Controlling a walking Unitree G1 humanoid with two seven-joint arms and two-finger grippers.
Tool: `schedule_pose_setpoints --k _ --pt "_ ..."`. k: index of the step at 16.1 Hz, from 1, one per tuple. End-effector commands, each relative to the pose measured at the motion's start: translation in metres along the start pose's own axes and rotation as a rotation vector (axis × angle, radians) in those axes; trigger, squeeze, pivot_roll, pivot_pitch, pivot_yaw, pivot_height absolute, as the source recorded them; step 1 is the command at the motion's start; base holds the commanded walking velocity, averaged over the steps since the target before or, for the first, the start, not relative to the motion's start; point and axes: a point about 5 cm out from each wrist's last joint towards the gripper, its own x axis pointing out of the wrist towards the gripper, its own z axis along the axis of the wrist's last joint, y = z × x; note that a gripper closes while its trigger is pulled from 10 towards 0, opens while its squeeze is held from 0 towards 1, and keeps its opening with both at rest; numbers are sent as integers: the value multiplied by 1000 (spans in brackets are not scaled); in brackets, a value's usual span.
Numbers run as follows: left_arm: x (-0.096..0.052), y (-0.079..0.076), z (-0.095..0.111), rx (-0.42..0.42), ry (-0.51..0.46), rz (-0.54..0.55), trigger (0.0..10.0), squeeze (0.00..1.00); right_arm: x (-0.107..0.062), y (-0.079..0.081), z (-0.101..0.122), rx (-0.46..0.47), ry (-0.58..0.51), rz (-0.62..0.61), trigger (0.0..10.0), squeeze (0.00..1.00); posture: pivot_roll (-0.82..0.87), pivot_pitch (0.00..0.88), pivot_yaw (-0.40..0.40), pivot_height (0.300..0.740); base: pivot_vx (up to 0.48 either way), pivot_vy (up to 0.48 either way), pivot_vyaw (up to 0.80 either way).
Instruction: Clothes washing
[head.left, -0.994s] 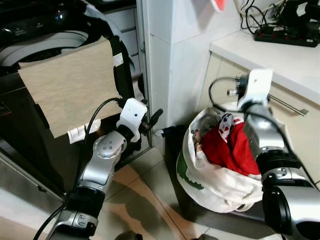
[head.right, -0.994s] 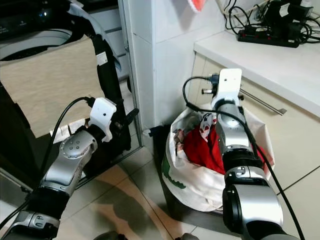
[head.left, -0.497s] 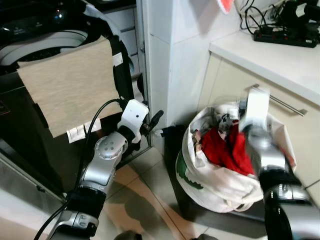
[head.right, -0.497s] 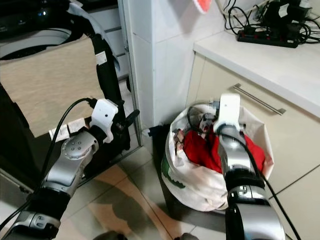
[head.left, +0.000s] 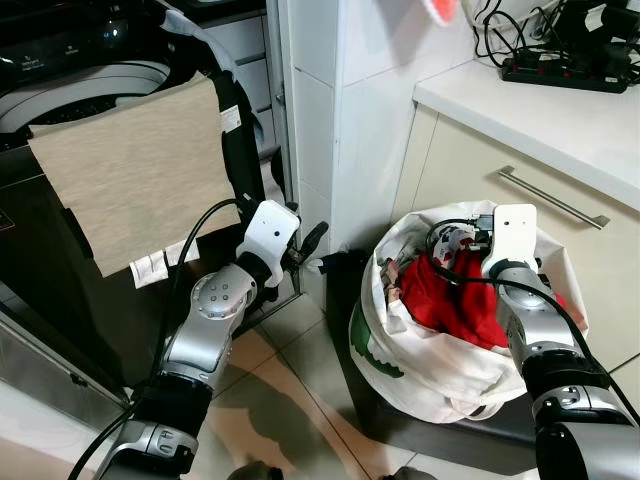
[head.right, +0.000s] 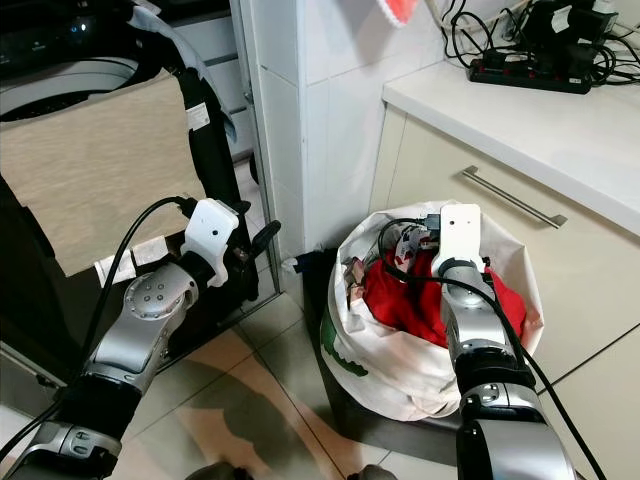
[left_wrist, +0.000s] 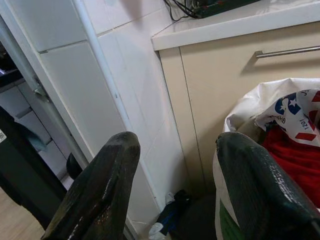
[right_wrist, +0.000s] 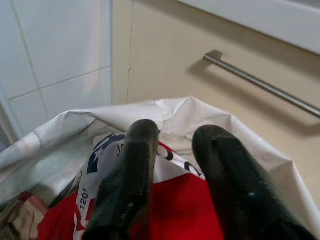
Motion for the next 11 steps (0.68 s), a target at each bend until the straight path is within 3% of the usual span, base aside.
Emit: schedule_pose_setpoints --k 1,8,11 --pt "1 -3 -1 16 7 -17 10000 0 1 2 -4 26 40 8 10000 1000 -151 0 30 724 0 0 0" --pt "0 -15 -4 -17 10 -38 10000 0 7 0 2 14 45 22 10000 1000 -147 0 14 724 0 0 0" --pt "-12 -15 -14 -23 47 -89 10000 0 7 -5 -4 26 74 3 10000 1000 -144 0 16 724 0 0 0"
